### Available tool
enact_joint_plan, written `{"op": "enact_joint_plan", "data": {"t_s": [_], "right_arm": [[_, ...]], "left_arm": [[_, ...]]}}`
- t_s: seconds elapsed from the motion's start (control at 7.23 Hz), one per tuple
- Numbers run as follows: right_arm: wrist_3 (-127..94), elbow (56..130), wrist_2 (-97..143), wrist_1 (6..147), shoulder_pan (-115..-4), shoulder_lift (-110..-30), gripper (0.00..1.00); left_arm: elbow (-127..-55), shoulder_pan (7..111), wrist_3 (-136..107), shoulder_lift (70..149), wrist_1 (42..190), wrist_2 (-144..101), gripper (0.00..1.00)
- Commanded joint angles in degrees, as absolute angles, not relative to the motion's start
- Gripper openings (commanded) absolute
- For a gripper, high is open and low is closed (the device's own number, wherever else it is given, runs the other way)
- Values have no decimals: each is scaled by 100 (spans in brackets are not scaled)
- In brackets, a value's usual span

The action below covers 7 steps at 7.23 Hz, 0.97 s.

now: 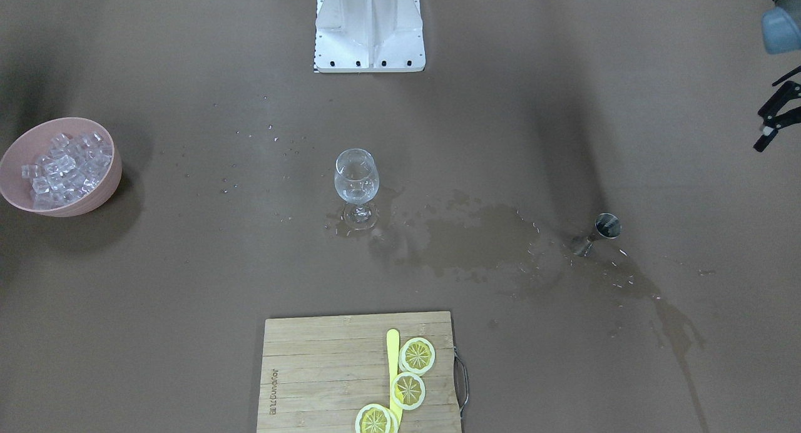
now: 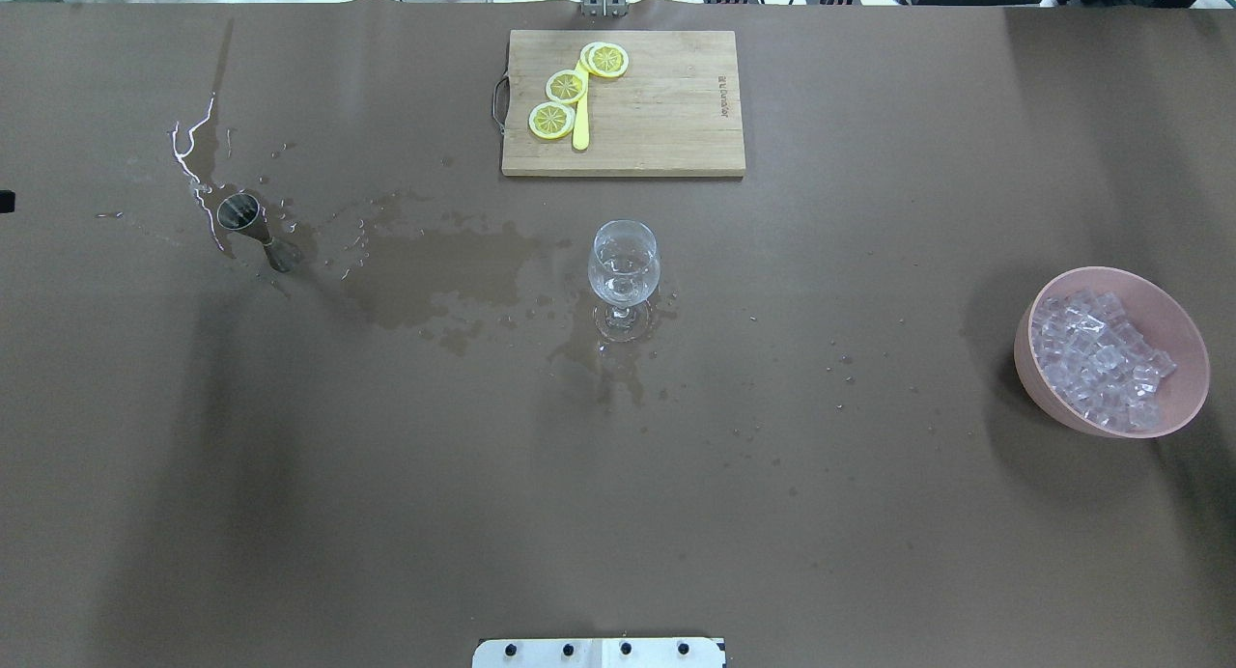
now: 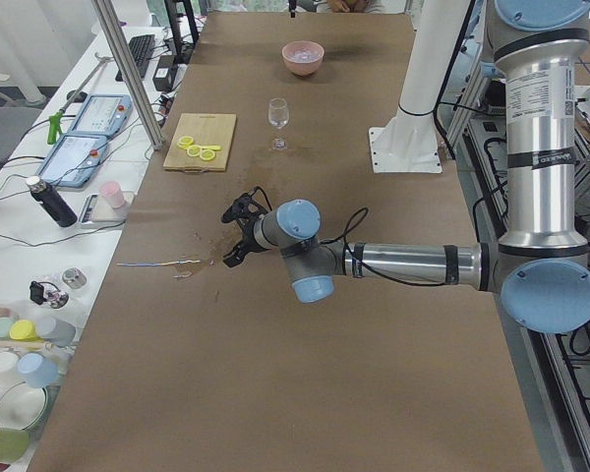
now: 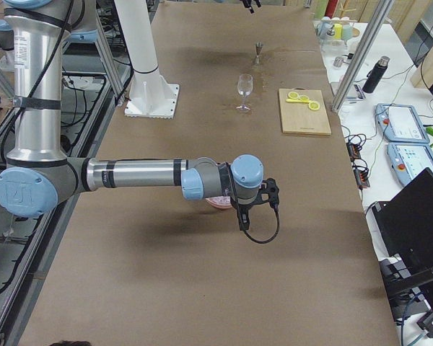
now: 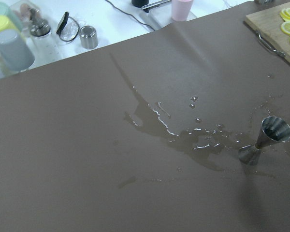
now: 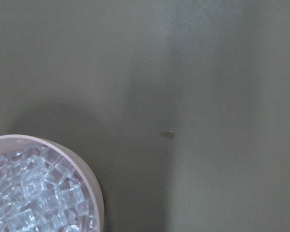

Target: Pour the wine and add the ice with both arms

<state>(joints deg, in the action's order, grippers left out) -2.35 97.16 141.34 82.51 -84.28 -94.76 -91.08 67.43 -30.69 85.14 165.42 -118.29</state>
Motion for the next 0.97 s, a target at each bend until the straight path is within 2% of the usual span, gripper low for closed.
{"op": "enact_joint_plan", "data": {"t_s": [0.0, 0.83], "right_arm": [[-246, 9624, 14159, 8139, -8376, -9475, 100], [-229, 9606, 14133, 8095, -8314, -9448, 100]], "left_arm": [[-8667, 5927, -3585, 8797, 17601, -11051, 97], [-8455, 4854, -4131, 8876, 18202, -9549, 98]]}}
